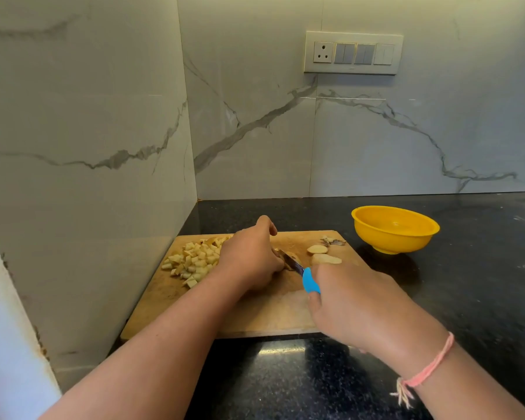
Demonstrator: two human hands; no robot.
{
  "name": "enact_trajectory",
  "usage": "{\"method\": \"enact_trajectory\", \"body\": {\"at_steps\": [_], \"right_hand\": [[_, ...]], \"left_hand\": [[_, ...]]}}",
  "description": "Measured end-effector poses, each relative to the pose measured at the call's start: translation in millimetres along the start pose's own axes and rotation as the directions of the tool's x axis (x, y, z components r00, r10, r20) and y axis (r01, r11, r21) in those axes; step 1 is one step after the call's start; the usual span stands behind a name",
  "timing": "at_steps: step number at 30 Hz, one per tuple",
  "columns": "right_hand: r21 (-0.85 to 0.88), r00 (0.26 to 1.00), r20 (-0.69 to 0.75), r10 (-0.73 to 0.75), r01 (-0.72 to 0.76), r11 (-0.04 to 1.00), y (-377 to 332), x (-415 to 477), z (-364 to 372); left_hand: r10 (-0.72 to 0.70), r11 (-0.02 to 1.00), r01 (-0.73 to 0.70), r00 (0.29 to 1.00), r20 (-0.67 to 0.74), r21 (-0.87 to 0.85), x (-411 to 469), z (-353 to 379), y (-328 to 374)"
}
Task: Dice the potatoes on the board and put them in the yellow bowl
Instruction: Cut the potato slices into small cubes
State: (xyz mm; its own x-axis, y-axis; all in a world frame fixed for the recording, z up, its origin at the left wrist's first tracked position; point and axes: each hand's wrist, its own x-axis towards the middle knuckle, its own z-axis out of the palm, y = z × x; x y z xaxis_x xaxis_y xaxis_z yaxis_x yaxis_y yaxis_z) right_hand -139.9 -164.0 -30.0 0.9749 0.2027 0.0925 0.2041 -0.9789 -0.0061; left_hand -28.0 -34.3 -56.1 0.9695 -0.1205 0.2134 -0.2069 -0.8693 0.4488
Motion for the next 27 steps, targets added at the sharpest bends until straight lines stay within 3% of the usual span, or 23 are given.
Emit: {"method": "enact_trajectory", "body": {"at_steps": [12, 17, 21, 27], "right_hand": [[0.045, 0.997, 0.071, 0.042, -0.045, 0.998, 6, -18, 3], [0.069, 0.987, 0.131, 0.094, -0.103, 0.992, 21, -33, -8], [0.221, 0.975, 0.180, 0.128, -0.167, 0.961, 32, -38, -14], [0.480, 0.976, 0.127, 0.175, -0.215, 0.850, 46, -38, -13]], "left_hand": [[0.037, 0.999, -0.037, 0.999, 0.008, -0.004, -4, -4, 0], [0.151, 0.988, -0.152, 0.984, 0.091, 0.005, -4, -3, 0], [0.271, 0.962, -0.271, 0.939, 0.212, -0.030, -4, -3, -2], [0.274, 0.947, -0.305, 0.930, 0.243, 0.100, -2, -4, 2]]}}
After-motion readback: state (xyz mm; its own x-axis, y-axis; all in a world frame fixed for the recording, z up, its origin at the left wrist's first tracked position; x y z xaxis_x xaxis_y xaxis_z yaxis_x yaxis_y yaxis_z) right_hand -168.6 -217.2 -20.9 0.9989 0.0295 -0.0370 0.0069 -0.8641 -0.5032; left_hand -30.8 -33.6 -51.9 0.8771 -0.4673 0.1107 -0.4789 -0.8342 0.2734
